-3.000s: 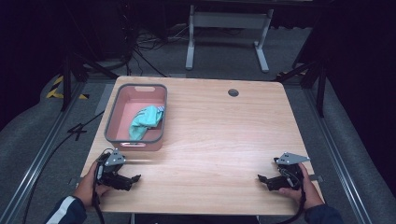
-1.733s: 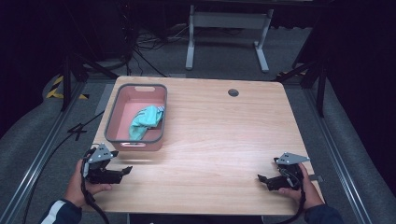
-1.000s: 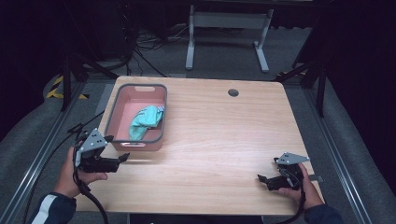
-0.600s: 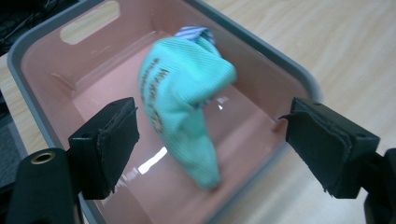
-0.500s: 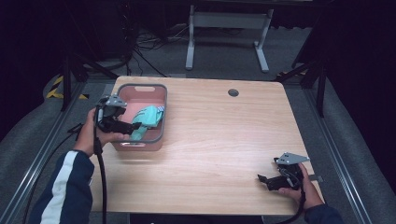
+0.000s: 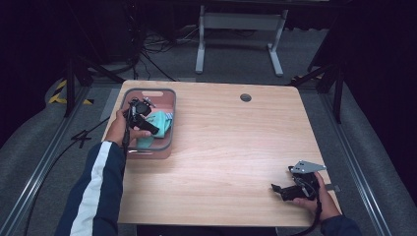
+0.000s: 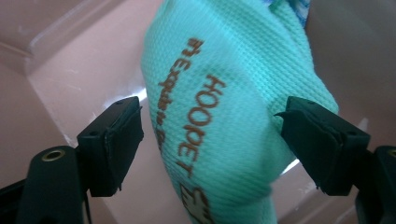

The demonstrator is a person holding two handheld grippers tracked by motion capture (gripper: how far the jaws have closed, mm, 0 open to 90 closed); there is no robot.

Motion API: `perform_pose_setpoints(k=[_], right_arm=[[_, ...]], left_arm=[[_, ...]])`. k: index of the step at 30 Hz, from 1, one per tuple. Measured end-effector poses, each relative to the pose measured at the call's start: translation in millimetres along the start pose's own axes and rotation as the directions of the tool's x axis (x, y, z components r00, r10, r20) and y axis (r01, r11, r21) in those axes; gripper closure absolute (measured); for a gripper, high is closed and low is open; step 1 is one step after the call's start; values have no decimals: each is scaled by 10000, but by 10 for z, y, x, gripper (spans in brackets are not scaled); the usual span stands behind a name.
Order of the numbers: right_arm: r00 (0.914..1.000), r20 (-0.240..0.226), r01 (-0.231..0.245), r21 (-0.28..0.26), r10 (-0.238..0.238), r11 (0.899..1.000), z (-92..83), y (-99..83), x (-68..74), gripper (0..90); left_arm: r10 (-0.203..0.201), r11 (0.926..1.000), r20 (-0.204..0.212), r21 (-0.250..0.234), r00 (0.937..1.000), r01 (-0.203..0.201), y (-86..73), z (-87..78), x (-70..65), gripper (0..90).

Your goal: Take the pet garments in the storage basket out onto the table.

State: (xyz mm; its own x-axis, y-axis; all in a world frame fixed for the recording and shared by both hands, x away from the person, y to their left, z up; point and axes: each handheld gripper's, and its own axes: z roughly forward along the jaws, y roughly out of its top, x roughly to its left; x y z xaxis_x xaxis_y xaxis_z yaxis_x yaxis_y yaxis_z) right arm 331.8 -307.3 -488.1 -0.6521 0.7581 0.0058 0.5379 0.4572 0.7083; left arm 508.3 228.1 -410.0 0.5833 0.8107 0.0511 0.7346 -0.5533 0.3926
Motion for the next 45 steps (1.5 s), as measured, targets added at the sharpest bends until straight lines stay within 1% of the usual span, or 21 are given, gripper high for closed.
perform_pose_setpoints(k=[2,4,6,8,11,13,14,15,16,18,20,24,25,27,28,30,32,35,40,42,45], right_arm=[[10000,0,6,4,-6,10000,0,0,0,6],[10000,0,2,-3,-2,10000,0,0,0,6],[10000,0,-2,-2,2,10000,0,0,0,6],[10000,0,-4,-2,4,10000,0,0,0,6],[10000,2,-1,0,1,10000,0,0,0,6],[10000,0,0,-1,0,10000,0,0,0,6],[10000,0,0,-1,0,10000,0,0,0,6],[10000,1,7,2,-7,10000,0,0,0,6],[10000,-1,-2,-1,2,10000,0,0,0,6],[10000,-1,-3,0,3,10000,0,0,0,6],[10000,1,-4,-2,4,10000,0,0,0,6],[10000,7,-7,-2,7,10000,0,0,1,6],[10000,7,-9,-1,9,10000,0,0,1,6],[10000,7,-6,-1,6,10000,0,0,1,6],[10000,7,-6,-1,6,10000,0,0,1,6],[10000,8,-8,-1,8,10000,0,0,1,6],[10000,9,-6,-3,6,10000,0,0,1,6],[10000,14,-16,-1,16,10000,0,0,2,6],[10000,14,-14,-2,14,10000,0,0,2,6],[10000,15,-14,-2,14,10000,0,0,2,6],[10000,22,-8,-3,8,10000,0,-1,2,6]], left_arm=[[-167,9992,194,358,9997,160,2,83,15,198],[-105,9946,-57,1035,9999,110,20,191,9,185],[-8,9898,-17,1422,10000,11,32,264,-1,179],[-96,9867,18,1626,10000,92,40,302,-8,185],[-176,9863,188,1646,9997,143,46,298,-2,210],[-207,9873,512,1582,9985,124,41,286,-1,314],[-207,9873,512,1582,9985,124,41,286,-1,340],[-15,9873,470,1584,9989,-60,48,276,-1,340],[-13,9884,666,1516,9978,-89,46,275,-9,436],[111,9871,796,1584,9968,-237,57,259,-19,509],[163,9860,778,1642,9968,-290,63,253,-18,574],[273,9845,284,1726,9992,-318,80,219,-39,641],[273,9845,284,1726,9992,-318,80,219,-39,650],[354,9888,74,1449,9993,-361,78,160,-37,663],[354,9888,74,1449,9993,-361,78,160,-37,667],[368,9949,76,936,9993,-374,70,46,-22,671],[313,9963,37,801,9995,-315,65,16,-21,672],[252,9995,65,189,9997,-253,44,-118,-8,673],[244,9985,-6,-486,9997,-244,2,-297,19,676],[221,9957,-241,-892,9995,-242,-16,-400,51,678],[128,9924,-70,-1220,9999,-136,-33,-478,71,680]])
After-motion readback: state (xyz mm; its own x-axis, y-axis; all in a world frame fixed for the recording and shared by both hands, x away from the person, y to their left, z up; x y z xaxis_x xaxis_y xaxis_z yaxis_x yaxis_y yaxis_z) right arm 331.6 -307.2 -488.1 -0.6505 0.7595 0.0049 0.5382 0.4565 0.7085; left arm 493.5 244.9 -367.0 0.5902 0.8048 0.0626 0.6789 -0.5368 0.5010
